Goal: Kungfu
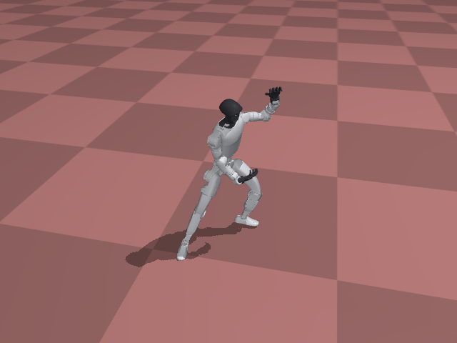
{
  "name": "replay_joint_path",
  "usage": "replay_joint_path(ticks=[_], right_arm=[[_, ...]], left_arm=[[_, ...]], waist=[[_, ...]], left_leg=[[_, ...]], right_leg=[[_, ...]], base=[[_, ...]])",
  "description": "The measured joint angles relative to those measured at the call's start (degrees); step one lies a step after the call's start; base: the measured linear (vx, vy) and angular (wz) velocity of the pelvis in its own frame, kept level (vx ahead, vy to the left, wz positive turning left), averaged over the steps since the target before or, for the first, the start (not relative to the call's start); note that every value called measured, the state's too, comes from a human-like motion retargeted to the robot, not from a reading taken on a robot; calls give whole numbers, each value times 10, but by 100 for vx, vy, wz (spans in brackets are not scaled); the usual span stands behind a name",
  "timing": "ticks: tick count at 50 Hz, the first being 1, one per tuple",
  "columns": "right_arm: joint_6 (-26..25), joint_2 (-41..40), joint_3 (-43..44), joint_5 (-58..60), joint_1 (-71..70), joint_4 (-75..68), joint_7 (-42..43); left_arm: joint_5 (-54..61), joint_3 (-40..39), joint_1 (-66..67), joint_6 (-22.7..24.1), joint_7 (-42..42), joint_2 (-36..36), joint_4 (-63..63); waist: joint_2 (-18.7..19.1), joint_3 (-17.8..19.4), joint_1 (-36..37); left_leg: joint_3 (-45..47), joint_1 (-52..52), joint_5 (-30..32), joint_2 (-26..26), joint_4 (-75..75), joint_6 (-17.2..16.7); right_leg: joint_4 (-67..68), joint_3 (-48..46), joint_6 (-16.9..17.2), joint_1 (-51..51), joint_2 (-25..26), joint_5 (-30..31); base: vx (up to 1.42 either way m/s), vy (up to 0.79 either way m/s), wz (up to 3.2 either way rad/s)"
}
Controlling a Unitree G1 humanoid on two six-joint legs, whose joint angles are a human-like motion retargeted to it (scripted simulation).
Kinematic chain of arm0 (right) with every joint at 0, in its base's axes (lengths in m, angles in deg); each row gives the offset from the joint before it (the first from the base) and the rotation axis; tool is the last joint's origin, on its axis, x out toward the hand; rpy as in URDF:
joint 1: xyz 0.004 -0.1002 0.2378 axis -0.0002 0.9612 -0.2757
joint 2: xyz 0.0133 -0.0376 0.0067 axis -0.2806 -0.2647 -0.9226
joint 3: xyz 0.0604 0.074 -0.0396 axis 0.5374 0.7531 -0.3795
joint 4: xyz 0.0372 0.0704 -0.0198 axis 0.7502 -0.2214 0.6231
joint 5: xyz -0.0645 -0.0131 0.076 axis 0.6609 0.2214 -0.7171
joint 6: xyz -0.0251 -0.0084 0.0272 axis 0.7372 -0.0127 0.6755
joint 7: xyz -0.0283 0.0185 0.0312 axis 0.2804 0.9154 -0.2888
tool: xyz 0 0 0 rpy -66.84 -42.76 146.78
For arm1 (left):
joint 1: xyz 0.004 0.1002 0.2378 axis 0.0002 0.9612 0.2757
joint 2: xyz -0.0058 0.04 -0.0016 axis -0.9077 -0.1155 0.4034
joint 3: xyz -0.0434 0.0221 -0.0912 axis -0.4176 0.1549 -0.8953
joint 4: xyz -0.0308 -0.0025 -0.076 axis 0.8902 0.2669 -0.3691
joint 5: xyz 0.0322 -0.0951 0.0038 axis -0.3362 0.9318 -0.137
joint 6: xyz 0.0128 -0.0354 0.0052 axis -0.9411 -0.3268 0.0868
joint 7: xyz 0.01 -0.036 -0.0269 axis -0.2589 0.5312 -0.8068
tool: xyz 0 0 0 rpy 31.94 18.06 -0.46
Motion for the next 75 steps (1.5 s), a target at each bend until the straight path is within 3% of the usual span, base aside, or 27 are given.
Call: replay_joint_path(ticks=[4, 7, 12, 16, 21, 25, 30, 33, 35, 37, 40, 43, 45, 48, 51, 55, 59, 65, 75], right_arm=[[1, -6, -51, -14, -66, 2, -24], [4, 6, -60, -31, -85, 27, -17], [28, 26, -40, -78, -94, 92, 61], [45, 51, -26, -134, -104, 176, 110], [96, 119, -7, -174, -129, 328, 175], [130, 197, 23, -217, -160, 465, 241], [184, 293, 98, -273, -200, 608, 352], [237, 343, 158, -280, -214, 663, 434], [265, 374, 201, -271, -204, 692, 484], [293, 412, 256, -251, -185, 723, 530], [328, 476, 344, -229, -166, 763, 596], [356, 523, 444, -229, -128, 817, 670], [364, 550, 505, -224, -108, 859, 711], [362, 585, 570, -179, -84, 912, 738], [341, 615, 600, -104, -65, 934, 754], [323, 651, 609, -53, -32, 923, 788], [343, 675, 613, -92, -1, 915, 779], [341, 694, 667, -85, 56, 902, 779], [333, 641, 811, -65, 217, 892, 733]], left_arm=[[-64, -8, 27, 11, -94, 1, -20], [-68, -16, 54, 4, -101, 8, -19], [-103, -72, 141, 2, -106, 44, 5], [-174, -177, 281, 9, -144, 118, 33], [-232, -300, 452, 16, -131, 280, 124], [-249, -345, 517, 7, -58, 393, 295], [-218, -366, 554, -9, 102, 437, 597], [-177, -328, 580, -50, 177, 425, 765], [-139, -274, 576, -67, 199, 425, 829], [-68, -188, 521, -72, 187, 453, 866], [75, -43, 365, -68, 161, 545, 894], [232, 62, 217, -93, 245, 655, 866], [367, 191, 147, -122, 324, 694, 819], [330, 285, 73, -141, 398, 704, 753], [247, 339, 18, -125, 378, 675, 698], [207, 358, -14, -114, 372, 661, 635], [223, 374, -4, -104, 368, 645, 589], [180, 377, 38, -86, 352, 619, 578], [61, 335, 75, -73, 352, 546, 617]], waist=[[-9, -6, 7], [-18, -4, -1], [-29, -2, -1], [-28, -2, -10], [-25, -1, -34], [-25, 2, -61], [-44, 6, -100], [-57, 2, -122], [-63, -9, -126], [-84, -14, -136], [-86, 6, -163], [-75, 19, -203], [-64, 30, -234], [-59, 42, -267], [-64, 49, -287], [-65, 47, -299], [-60, 49, -310], [-53, 57, -323], [-55, 82, -313]], left_leg=[[-21, -10, -13, -7, 6, 5], [-37, -15, -10, -13, -4, 5], [-51, -21, -1, -6, -16, 2], [-50, -20, 12, 13, -32, -4], [-29, 11, 48, 43, -89, -16], [-11, 50, 96, 61, -160, -31], [-20, 108, 194, 51, -287, -63], [-21, 133, 262, 72, -368, -63], [-8, 149, 283, 97, -398, -63], [25, 177, 298, 87, -424, -52], [64, 188, 331, 91, -463, -15], [105, 169, 371, 111, -478, -9], [125, 154, 396, 121, -484, 4], [152, 142, 411, 126, -479, 48], [167, 150, 412, 120, -475, 73], [206, 177, 411, 109, -482, 76], [199, 199, 392, 93, -486, 77], [197, 222, 367, 79, -492, 46], [187, 209, 342, 57, -481, 38]], right_leg=[[-4, 20, -33, 5, 22, -13], [3, 60, -75, -3, 32, -9], [20, 67, -89, -12, 42, -26], [40, 68, -76, -32, 47, -59], [77, 77, -63, -72, 50, -98], [123, 99, -35, -105, 54, -133], [229, 212, 20, -176, 60, -187], [295, 299, 55, -231, 110, -246], [319, 283, 59, -240, 125, -293], [382, 246, 45, -251, 83, -338], [440, 223, 12, -270, 70, -394], [477, 193, -17, -277, 74, -437], [488, 175, -32, -277, 78, -452], [490, 171, -47, -280, 83, -456], [491, 182, -55, -285, 81, -452], [488, 194, -55, -286, 69, -445], [485, 211, -47, -281, 61, -437], [469, 225, -28, -255, 58, -422], [374, 222, 9, -189, 63, -355]], base=[[13, 12, 42], [5, 1, 40], [-5, -9, 7], [-11, -18, -35], [-17, -28, -62], [-25, -49, -36], [-32, -71, 3], [-36, -99, 0], [-23, -104, -18], [-26, -81, 18], [-43, -59, 38], [-27, -36, 50], [-22, -32, 55], [-21, -18, 29], [-14, -10, -6], [0, 0, -6], [10, 9, -9], [14, 11, 18], [13, 18, 35]])
